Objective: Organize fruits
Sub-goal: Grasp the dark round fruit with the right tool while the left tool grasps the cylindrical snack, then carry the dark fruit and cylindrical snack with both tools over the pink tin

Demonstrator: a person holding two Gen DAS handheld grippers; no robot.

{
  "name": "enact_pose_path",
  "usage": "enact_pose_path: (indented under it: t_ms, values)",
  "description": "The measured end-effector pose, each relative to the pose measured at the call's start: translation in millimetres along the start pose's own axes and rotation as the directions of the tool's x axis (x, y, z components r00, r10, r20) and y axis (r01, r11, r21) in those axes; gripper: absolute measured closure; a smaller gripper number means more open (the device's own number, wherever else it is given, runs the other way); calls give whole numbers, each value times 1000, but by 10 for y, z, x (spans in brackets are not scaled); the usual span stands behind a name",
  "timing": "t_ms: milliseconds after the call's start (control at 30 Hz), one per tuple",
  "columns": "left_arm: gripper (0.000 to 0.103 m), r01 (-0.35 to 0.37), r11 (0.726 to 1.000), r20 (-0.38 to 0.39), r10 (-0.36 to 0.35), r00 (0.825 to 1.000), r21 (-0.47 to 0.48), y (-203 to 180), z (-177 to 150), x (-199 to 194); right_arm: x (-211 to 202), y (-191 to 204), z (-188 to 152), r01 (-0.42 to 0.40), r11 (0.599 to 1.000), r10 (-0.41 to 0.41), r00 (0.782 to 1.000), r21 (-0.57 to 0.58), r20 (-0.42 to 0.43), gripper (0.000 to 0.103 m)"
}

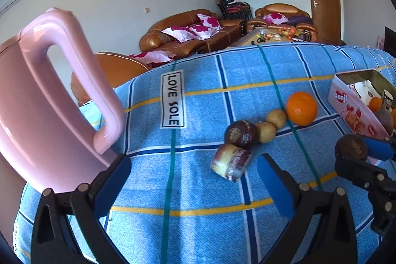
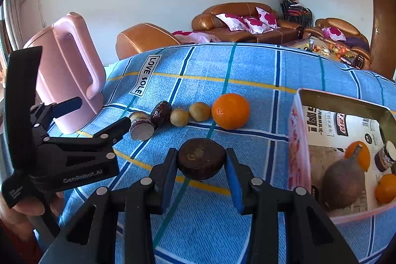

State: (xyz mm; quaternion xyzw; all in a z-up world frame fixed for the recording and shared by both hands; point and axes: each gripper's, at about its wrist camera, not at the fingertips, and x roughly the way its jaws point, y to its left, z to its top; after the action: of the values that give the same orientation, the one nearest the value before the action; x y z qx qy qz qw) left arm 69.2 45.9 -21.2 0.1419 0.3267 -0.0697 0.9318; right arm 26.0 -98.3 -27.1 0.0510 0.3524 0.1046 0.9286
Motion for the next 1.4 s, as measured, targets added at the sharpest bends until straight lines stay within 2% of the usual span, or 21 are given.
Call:
enact_pose_path:
  t_ms: [133,267,333,367,400,467,500,533,600,633,733,800,867,967,1133,1200,1300,1400]
  values:
    - [0,58,998,-27,-57,998,34,-121,56,84,-7,-85,12,-14,999,14,1000,32,-9,62]
    - [5,96,995,-88,-95,992,5,-83,121,266,56,-109,31,-29,998,31,999,53,-28,62]
    - [15,109,994,-139,-112,984,-24,-33,134,394,83,-100,41,-35,998,37,999,50,-34,62]
    - [18,123,991,-168,-130,977,-49,8,132,455,81,-96,30,-40,998,41,998,48,-36,62]
    - [25,139,987,-194,-152,969,-78,51,126,513,84,-106,28,-42,998,44,998,47,-40,62]
    - [32,193,972,-192,-217,957,-138,154,118,540,87,-115,21,-46,998,49,998,50,-46,62]
    - [38,191,969,-188,-219,958,-155,182,116,539,90,-120,20,-48,997,51,998,52,-46,62]
    - [50,185,969,-181,-214,960,-164,203,117,526,91,-124,18,-50,997,52,998,54,-47,62]
    - [64,184,968,-170,-213,962,-173,215,108,509,89,-131,13,-51,997,53,998,56,-46,62]
    - [64,181,968,-167,-211,963,-176,222,102,497,82,-135,13,-52,997,55,998,57,-43,62]
    - [64,142,973,-121,-166,979,-183,254,104,390,53,-138,23,-54,997,55,998,59,-21,62]
    - [64,78,978,-61,-91,994,-193,283,85,246,-1,-126,25,-50,997,50,999,52,9,62]
    - [64,17,972,5,-16,1000,-236,318,59,67,-71,-101,39,-38,999,36,998,32,52,62]
    - [64,23,955,90,4,996,-297,324,64,-129,-212,-64,64,10,1000,-9,989,-9,150,62]
    - [64,-74,969,165,115,980,-238,66,100,-329,-396,-57,78,143,989,-125,952,-46,280,62]
    - [64,-84,973,180,124,976,-213,-61,127,-351,-396,-50,85,168,984,-147,945,-50,293,62]
    - [64,-94,979,169,125,978,-179,-166,145,-326,-384,-77,108,169,985,-149,947,-46,285,62]
    - [64,-119,982,192,146,970,-146,-261,157,-368,-397,-89,112,169,985,-150,947,-42,284,62]
